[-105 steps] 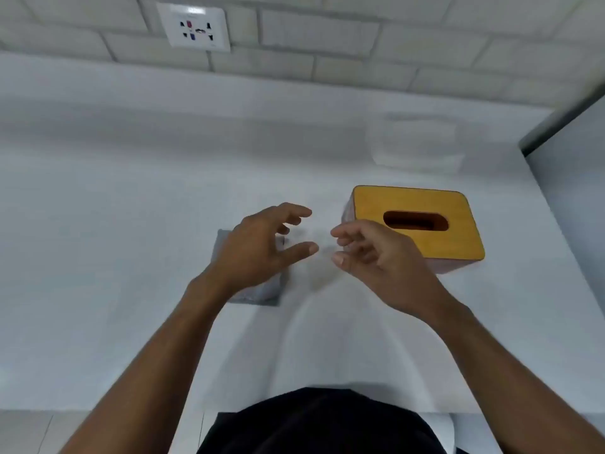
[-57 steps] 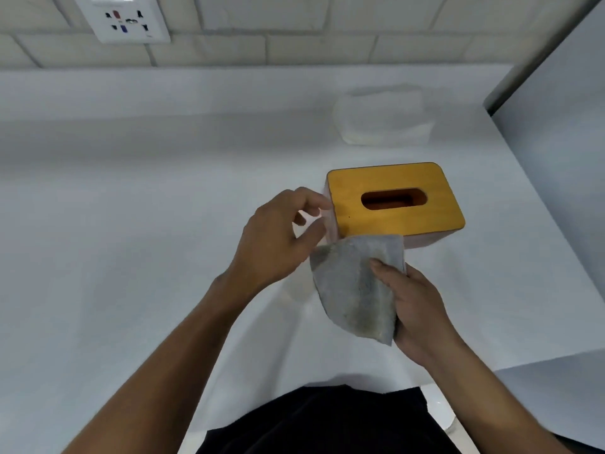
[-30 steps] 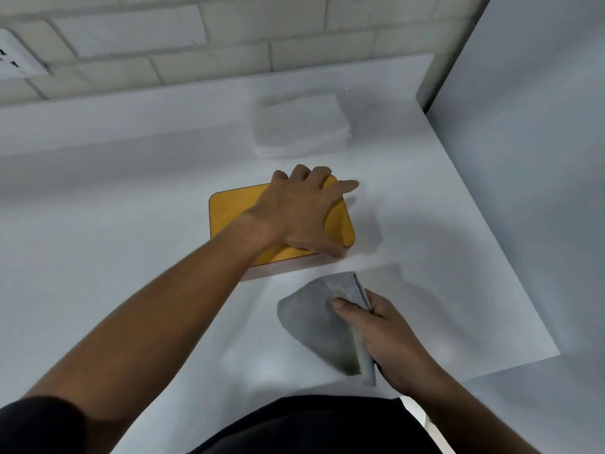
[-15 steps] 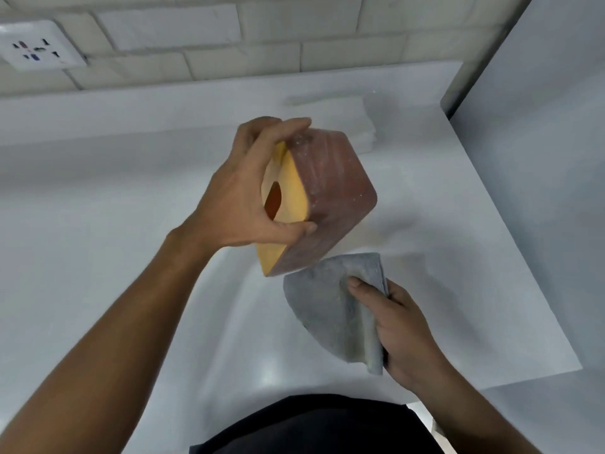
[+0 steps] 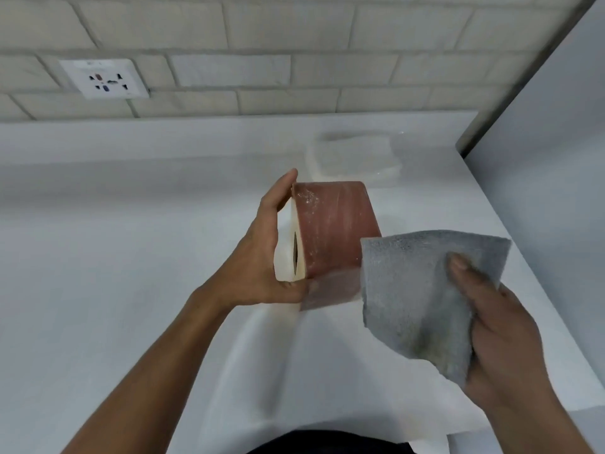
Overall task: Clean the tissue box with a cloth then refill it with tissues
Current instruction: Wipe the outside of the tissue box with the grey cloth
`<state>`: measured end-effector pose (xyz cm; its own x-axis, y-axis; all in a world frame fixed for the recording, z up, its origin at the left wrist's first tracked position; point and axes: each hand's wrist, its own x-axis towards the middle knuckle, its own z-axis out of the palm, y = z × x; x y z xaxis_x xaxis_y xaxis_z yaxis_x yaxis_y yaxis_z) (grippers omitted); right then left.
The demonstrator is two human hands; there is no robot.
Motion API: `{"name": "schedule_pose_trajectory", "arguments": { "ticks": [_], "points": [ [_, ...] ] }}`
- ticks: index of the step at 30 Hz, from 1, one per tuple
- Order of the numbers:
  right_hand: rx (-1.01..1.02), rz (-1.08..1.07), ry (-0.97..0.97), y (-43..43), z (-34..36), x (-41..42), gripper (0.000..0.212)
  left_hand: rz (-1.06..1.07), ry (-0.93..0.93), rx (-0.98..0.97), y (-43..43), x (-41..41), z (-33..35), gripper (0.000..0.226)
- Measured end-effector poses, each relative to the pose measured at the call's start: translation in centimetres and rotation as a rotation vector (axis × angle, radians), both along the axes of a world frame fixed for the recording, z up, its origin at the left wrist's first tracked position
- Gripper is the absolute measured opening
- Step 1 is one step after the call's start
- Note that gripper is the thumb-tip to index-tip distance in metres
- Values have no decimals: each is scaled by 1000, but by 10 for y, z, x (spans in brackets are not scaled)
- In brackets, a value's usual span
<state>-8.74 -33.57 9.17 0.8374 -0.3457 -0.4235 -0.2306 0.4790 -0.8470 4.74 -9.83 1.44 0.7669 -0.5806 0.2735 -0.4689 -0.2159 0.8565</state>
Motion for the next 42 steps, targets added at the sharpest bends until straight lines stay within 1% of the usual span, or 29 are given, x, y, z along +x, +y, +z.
{"name": "schedule_pose_trajectory", "arguments": {
  "ticks": [3, 5, 8, 11, 14, 16, 19, 23, 25, 26, 27, 29, 30, 31, 32, 34, 36, 38, 41, 42],
  "points": [
    [-72, -170, -18, -3, 8, 5, 27, 17, 145, -131, -12, -7, 2, 139],
    [-82, -286, -21, -8, 10, 10, 23, 58, 214, -194, -19, -10, 3, 138],
    [-32, -363, -40, -16, 9, 19, 28, 43, 192, -147, -20, -7, 0, 135],
    [67, -331, -62, -27, 5, 28, 31, -46, 184, -105, -16, -4, -1, 129],
    [209, -226, -64, -36, 4, 39, 38, -75, 234, -110, -14, -7, 0, 126],
    [260, -177, -71, -40, 0, 44, 40, -81, 250, -99, -15, -10, 2, 136],
    [286, -148, -109, -43, -6, 53, 44, -135, 214, -20, -18, -5, 5, 150],
    [251, -55, -142, -46, -8, 64, 43, -235, 293, 8, -21, 6, 12, 154],
    [165, 38, -172, -45, -10, 66, 41, -279, 320, 14, -25, 7, 15, 154],
    [71, 111, -189, -42, -11, 66, 40, -291, 314, 29, -26, 7, 16, 154],
    [-91, 214, -208, -39, -14, 66, 39, -300, 300, 46, -28, 7, 15, 154],
    [-577, 492, -266, -31, -24, 63, 43, -308, 269, 75, -29, 6, 13, 155],
    [-822, 596, -314, -28, -29, 63, 46, -308, 267, 74, -28, 5, 12, 156],
    [-1021, 652, -376, -25, -32, 63, 48, -308, 275, 62, -27, 4, 11, 156],
    [-1144, 672, -425, -24, -33, 63, 49, -308, 287, 44, -26, 3, 11, 156],
    [-1246, 679, -464, -23, -33, 65, 49, -310, 291, 15, -25, 4, 11, 154],
    [-1266, 695, -458, -27, -33, 68, 49, -295, 271, 23, -25, 4, 11, 154],
    [-1217, 713, -445, -30, -32, 71, 47, -275, 242, 34, -27, 3, 8, 156],
    [-1065, 715, -420, -28, -29, 75, 44, -219, 195, 39, -28, -1, 3, 156],
    [-1043, 706, -400, -27, -26, 76, 43, -191, 174, 43, -28, 0, 3, 155]
  ]
}}
